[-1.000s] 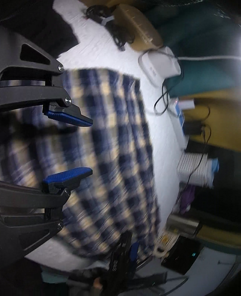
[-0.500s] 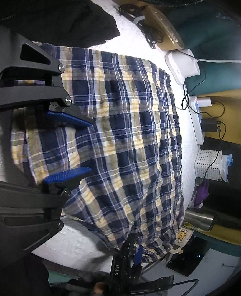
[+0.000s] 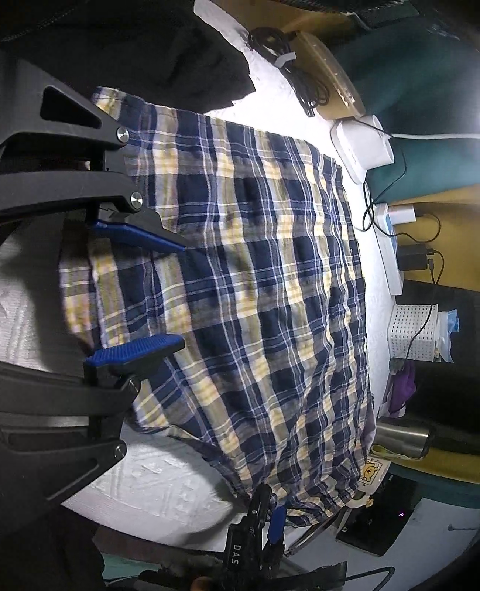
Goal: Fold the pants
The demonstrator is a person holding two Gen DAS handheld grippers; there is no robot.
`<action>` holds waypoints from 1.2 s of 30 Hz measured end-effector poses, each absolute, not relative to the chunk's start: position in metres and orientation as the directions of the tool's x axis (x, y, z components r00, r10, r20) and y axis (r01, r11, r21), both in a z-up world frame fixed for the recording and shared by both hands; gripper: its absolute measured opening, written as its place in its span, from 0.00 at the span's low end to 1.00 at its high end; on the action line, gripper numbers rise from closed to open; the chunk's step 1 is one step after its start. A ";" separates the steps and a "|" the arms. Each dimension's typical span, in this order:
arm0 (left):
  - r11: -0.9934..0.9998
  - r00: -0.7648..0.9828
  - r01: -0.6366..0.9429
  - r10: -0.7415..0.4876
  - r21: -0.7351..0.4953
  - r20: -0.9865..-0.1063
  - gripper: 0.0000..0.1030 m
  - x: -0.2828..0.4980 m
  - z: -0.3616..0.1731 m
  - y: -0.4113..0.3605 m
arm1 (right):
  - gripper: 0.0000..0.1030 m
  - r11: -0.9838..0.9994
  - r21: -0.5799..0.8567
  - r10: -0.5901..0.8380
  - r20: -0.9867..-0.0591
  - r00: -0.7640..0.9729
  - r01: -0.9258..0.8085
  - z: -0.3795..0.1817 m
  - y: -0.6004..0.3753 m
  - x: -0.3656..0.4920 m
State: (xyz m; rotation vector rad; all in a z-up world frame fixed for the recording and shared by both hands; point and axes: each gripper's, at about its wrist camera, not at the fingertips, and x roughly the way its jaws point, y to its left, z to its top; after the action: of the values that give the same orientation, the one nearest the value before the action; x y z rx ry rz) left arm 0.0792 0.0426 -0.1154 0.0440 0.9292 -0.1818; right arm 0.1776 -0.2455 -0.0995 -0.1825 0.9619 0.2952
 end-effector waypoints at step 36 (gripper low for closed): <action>1.000 0.576 0.011 0.001 0.009 -0.818 0.68 0.129 -0.119 0.122 | 0.94 0.963 0.268 0.218 -0.779 0.588 -0.001 -0.091 -0.354 0.197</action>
State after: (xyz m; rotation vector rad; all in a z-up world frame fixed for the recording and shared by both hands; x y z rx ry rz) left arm 0.1290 0.1218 -0.1186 0.0132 0.9571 -0.0059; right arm 0.1975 -0.3537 -0.0906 0.2503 0.9362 0.1292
